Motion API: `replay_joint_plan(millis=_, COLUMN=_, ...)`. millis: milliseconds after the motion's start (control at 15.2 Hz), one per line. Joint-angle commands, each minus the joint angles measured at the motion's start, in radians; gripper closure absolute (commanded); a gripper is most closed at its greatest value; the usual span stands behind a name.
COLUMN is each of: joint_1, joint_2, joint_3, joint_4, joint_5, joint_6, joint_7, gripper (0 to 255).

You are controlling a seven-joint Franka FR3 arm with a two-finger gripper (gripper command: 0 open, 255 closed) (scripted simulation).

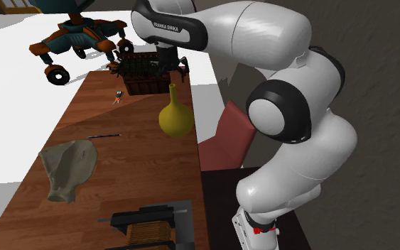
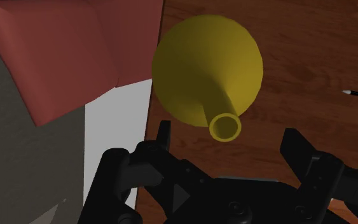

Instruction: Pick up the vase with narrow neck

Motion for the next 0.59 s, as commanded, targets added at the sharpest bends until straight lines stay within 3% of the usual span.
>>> replay_joint_plan(millis=0, joint_1=0.000, joint_2=-0.001, joint_3=0.000, joint_4=-0.028, joint_5=0.000, joint_6=0.028, joint_7=0.000, gripper=0)
replay_joint_plan(millis=330, joint_1=0.000, joint_2=-0.006, joint_3=-0.001, joint_4=-0.082, joint_5=0.003, joint_6=0.078, joint_7=-0.003, gripper=0)
replay_joint_plan(millis=396, joint_1=0.000, joint_2=-0.008, joint_3=0.000, joint_4=-0.085, joint_5=0.004, joint_6=0.079, joint_7=-0.003, gripper=255)
replay_joint_plan(millis=528, joint_1=0.000, joint_2=-0.008, joint_3=0.000, joint_4=-0.085, joint_5=0.004, joint_6=0.079, joint_7=-0.003, gripper=255)
